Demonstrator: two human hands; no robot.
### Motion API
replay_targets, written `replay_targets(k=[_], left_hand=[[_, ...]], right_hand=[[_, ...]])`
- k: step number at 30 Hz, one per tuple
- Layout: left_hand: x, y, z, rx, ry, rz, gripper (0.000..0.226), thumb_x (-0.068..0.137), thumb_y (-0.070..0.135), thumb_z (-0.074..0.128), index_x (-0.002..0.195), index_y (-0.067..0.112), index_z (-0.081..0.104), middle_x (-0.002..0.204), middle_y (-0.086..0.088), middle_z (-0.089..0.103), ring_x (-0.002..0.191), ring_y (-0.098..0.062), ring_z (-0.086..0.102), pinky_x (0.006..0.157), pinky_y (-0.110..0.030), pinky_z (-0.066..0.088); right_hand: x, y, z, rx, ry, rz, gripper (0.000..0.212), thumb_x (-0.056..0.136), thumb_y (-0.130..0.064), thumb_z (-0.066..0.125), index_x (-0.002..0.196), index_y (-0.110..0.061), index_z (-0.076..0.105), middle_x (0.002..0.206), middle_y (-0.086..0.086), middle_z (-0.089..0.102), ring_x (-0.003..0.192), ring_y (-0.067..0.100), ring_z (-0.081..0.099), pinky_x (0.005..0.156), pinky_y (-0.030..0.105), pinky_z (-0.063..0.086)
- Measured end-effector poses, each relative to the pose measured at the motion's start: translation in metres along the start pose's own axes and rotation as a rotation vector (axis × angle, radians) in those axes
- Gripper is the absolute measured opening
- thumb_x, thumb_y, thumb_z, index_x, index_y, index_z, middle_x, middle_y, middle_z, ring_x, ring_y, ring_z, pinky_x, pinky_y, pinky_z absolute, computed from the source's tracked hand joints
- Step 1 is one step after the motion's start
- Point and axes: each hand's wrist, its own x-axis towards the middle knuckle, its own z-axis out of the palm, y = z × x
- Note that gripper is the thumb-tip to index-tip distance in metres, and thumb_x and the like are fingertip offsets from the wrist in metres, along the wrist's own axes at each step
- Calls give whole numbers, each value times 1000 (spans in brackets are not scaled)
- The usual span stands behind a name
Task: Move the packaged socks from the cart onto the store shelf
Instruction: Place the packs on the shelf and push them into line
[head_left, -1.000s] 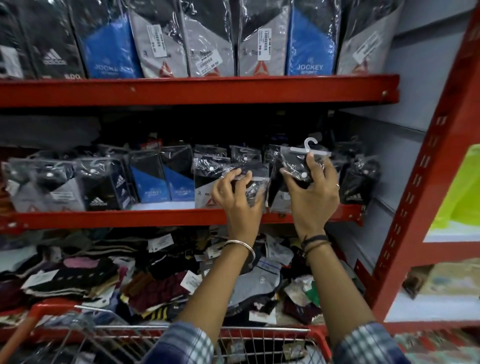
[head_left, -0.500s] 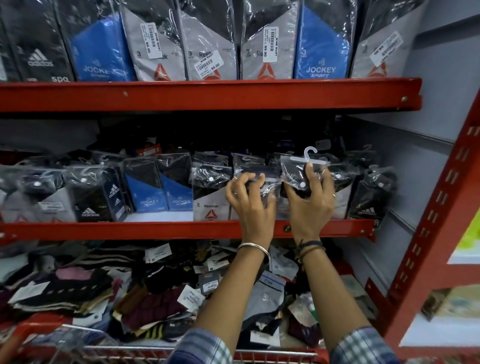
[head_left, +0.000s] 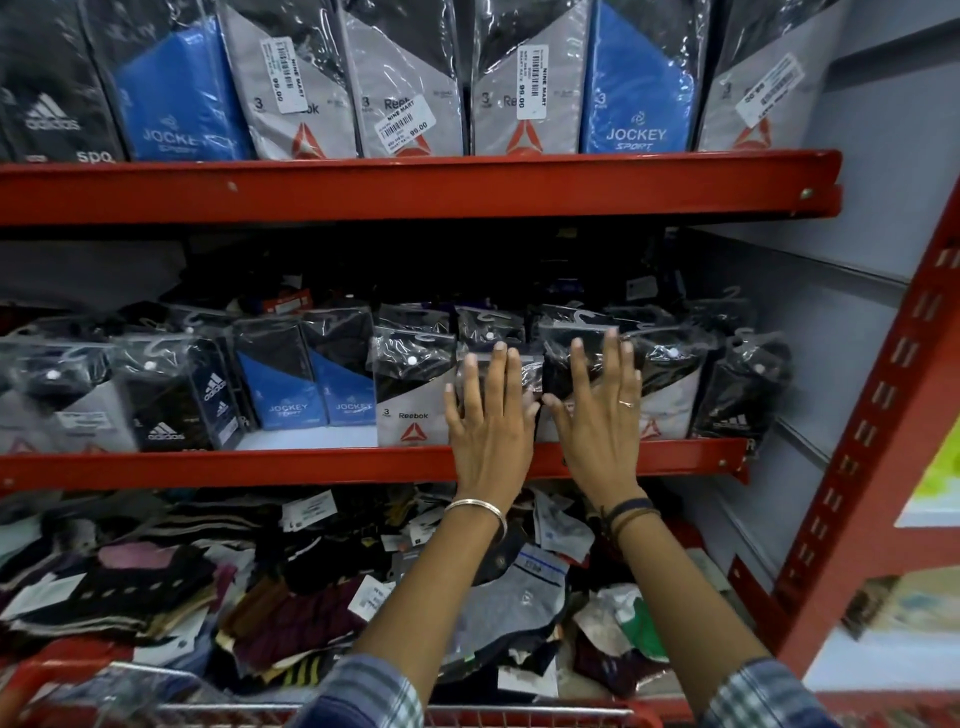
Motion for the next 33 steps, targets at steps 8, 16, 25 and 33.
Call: replay_targets(k=[8, 16, 25, 33], left_hand=[[-23, -37, 38, 59, -167, 232, 69, 93, 32, 24, 144, 11, -17, 150, -6, -31, 140, -22, -20, 114, -38, -8], [-14, -35, 46, -25, -226, 199, 68, 95, 41, 21, 145, 14, -15, 150, -2, -31, 141, -21, -18, 114, -38, -7], [-15, -30, 36, -23, -343, 173, 68, 93, 43, 20, 146, 15, -13, 150, -1, -32, 139, -18, -22, 114, -38, -13], [-74, -53, -19, -121, -368, 203, 59, 94, 32, 27, 147, 11, 11, 156, -4, 3, 142, -16, -11, 115, -41, -3]], right_hand=[[-19, 25, 24, -77, -90, -127, 68, 97, -34, 28, 146, -16, -15, 152, 2, -30, 143, 23, -13, 116, 38, -7], [-12, 35, 39, -131, -51, -227, 66, 97, -35, 22, 145, -14, -19, 152, 0, -31, 141, 18, -20, 115, 36, -8], [-14, 32, 33, -241, -207, -194, 68, 95, -40, 17, 144, -13, -21, 150, 6, -36, 140, 22, -23, 114, 38, -8], [-82, -12, -19, -40, -342, -79, 57, 93, -28, 33, 146, -6, 25, 155, 12, 19, 142, 24, 15, 114, 48, 15]])
